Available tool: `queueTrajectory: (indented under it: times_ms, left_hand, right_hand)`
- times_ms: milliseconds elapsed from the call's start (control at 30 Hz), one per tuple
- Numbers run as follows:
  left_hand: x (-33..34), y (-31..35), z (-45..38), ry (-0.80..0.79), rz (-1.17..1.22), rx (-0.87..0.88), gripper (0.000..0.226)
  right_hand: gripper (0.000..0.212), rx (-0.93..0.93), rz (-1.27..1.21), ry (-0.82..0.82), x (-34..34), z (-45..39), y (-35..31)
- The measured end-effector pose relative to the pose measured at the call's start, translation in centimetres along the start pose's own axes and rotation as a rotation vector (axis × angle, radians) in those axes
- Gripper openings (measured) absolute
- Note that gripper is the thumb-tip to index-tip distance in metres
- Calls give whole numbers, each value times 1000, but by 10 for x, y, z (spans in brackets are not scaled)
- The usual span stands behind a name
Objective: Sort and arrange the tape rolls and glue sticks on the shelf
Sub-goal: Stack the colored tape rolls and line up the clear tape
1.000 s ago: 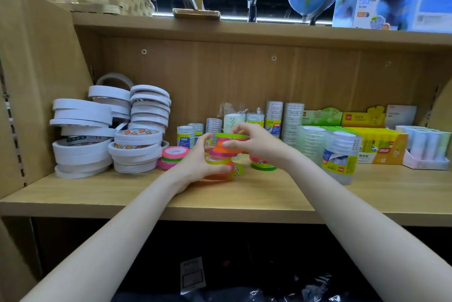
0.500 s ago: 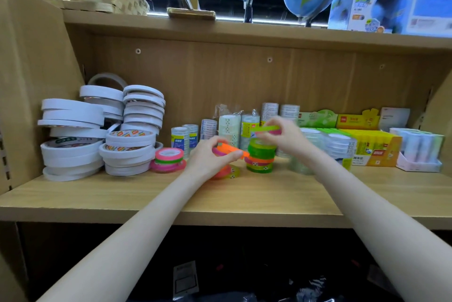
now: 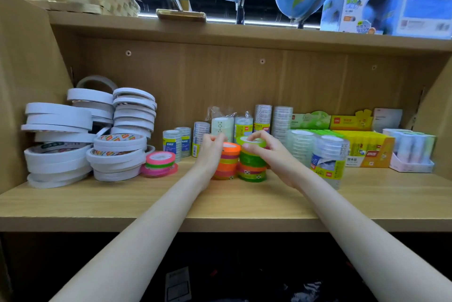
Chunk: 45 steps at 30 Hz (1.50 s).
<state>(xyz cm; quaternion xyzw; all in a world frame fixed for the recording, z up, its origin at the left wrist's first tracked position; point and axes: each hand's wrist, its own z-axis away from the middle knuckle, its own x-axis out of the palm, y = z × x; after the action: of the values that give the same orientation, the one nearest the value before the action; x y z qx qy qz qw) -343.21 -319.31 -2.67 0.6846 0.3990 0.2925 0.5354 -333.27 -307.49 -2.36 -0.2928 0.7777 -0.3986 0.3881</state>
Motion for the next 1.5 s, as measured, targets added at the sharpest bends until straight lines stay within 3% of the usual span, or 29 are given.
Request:
queueTrajectory:
  times_ms: [67,167,300,400,467,533,600,700,833,933,1033,1333,1500]
  left_hand:
    - [7,-1,-6,47,75,-32,49]
    - [7,-5,-12,19,-27,-63,47]
    - [-6,-5,-13,10,-150,-11,44]
    - [-34,0,2,101,-516,234,35]
    - [-63,-1,14,132,-971,431,33]
    - [-88,-8,20,111,-1399,434,35]
    - [-98,-16,27,43,-1525,343,36]
    - [-96,-21,32,34,-1447,429,36]
    - [-93,-10,43,-127,-1118,522,42]
    - [-95,-9,45,-159,-1028,354,63]
    - [-91,-7,42,-226,-910,206,62]
    - [-78,-7,38,-128,-887,165,64]
    - [-72,-8,35,-83,-886,149,61]
  right_hand:
    - [27,-1,2,39,6,0,0]
    - [28,8,-23,81,8,0,-4]
    - [21,-102,240,171,9,-2,-6]
    - [16,-241,394,282,11,-3,-8]
    - [16,-316,512,321,13,-2,-10]
    - [19,-344,636,323,19,0,-10]
    - [22,-324,669,336,25,0,-8]
    - [22,-300,667,354,28,1,-6]
    - [23,-324,653,353,23,6,-5]
    - [24,-330,640,347,22,8,-5]
    - [29,-307,607,230,22,8,-4]
    - [12,-275,401,178,13,11,-5]
    - [15,-247,361,141,10,12,-4]
